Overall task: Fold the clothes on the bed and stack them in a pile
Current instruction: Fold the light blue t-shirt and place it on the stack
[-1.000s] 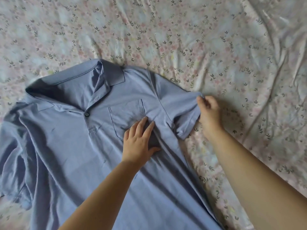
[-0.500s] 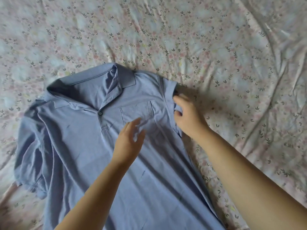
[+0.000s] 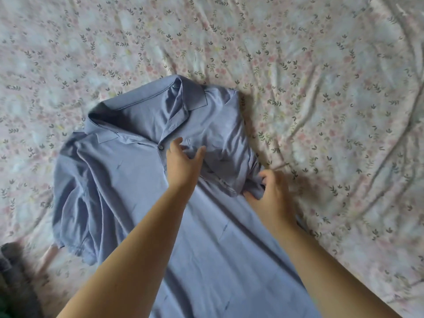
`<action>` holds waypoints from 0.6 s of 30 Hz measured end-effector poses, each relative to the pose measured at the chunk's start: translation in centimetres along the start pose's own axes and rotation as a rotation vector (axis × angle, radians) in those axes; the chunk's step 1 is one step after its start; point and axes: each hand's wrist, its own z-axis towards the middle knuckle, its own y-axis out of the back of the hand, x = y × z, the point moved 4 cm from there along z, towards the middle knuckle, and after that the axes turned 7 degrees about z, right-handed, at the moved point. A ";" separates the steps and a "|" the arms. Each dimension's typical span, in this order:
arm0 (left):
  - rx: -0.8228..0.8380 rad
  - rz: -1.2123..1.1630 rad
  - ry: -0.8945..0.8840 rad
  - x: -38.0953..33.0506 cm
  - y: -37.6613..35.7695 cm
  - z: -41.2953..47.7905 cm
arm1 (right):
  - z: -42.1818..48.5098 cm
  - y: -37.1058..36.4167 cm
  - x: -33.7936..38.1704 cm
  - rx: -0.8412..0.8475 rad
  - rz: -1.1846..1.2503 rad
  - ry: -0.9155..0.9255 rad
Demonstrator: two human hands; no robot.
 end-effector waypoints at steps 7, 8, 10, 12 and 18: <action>-0.029 0.083 -0.100 -0.2 1.0 3.3 | 0.7 1.9 -0.5 -0.210 -0.175 0.221; -0.036 0.070 -0.111 0.0 1.5 3.4 | 0.7 2.6 -1.0 -0.232 -0.177 0.215; -0.052 0.055 -0.097 1.1 2.2 3.3 | 0.6 3.7 -1.9 -0.270 -0.153 0.159; -0.024 0.076 -0.109 1.9 2.6 2.8 | 0.0 3.9 -2.3 -0.295 -0.076 0.096; 0.193 0.096 -0.331 2.8 2.5 1.9 | -2.9 -1.6 1.1 -0.153 0.275 -0.102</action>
